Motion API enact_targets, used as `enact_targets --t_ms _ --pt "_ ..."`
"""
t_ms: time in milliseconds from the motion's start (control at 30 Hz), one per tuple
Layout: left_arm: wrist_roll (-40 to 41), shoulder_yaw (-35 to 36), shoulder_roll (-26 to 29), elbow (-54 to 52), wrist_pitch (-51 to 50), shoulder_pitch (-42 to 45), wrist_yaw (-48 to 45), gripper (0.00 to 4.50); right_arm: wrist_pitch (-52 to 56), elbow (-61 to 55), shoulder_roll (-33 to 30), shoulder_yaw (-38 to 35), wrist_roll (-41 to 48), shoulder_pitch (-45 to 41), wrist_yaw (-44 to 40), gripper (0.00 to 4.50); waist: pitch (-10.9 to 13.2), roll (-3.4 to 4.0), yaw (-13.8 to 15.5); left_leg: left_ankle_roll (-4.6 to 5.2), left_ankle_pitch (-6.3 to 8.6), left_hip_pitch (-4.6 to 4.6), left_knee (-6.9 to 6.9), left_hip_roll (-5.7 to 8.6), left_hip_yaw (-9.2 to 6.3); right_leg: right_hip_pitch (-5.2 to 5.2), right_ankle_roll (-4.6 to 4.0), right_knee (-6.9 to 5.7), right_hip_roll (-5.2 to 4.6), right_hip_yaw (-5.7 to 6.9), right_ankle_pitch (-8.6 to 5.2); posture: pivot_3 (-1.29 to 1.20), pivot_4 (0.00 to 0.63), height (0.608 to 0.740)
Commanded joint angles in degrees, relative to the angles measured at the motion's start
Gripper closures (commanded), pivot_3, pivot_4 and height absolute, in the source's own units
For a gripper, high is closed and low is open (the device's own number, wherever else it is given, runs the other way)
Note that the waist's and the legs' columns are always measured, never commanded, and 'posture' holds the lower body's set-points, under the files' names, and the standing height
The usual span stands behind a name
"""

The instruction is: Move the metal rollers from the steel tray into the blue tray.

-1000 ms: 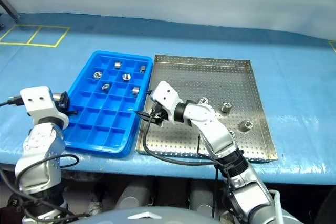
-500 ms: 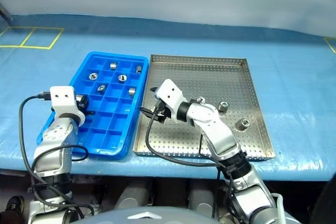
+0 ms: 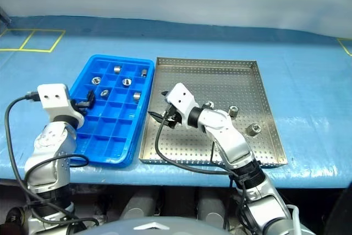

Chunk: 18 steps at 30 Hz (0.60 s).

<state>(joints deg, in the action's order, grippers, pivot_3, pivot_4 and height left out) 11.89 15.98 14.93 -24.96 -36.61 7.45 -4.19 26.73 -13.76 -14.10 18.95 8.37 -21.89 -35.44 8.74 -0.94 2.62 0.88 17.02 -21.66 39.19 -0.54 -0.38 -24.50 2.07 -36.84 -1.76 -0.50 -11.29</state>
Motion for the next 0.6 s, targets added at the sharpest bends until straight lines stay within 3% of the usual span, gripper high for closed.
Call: enact_targets --t_ms 33,333,600 --pt "4.61 -5.06 -0.34 -3.99 0.55 2.64 -5.95 0.54 -0.11 -5.92 -0.73 -2.63 0.62 0.74 1.36 0.6 0.0 0.0 -0.2 0.0 0.0 0.0 0.01 0.02 0.02 0.01 0.01 0.0 -0.01 -0.02 0.0 0.03 0.15 0.74" --pt "3.25 -25.39 6.78 4.67 2.89 7.04 -24.81 0.54 4.37 -10.57 -4.32 -8.44 -1.72 8.33 8.38 0.6 0.0 0.04 -4.6 0.27 0.14 0.01 0.02 0.15 0.25 -0.05 0.02 0.02 0.14 -0.18 0.01 -0.18 0.15 0.74" --pt "-1.21 -29.69 10.53 12.23 6.46 10.26 -29.7 0.54 6.28 -12.77 -6.64 -12.81 -3.1 13.53 12.4 0.6 0.01 0.06 -9.61 0.3 0.16 0.04 0.03 0.06 0.35 -0.1 0.05 -0.03 0.27 -0.33 0.0 -0.29 0.15 0.74"
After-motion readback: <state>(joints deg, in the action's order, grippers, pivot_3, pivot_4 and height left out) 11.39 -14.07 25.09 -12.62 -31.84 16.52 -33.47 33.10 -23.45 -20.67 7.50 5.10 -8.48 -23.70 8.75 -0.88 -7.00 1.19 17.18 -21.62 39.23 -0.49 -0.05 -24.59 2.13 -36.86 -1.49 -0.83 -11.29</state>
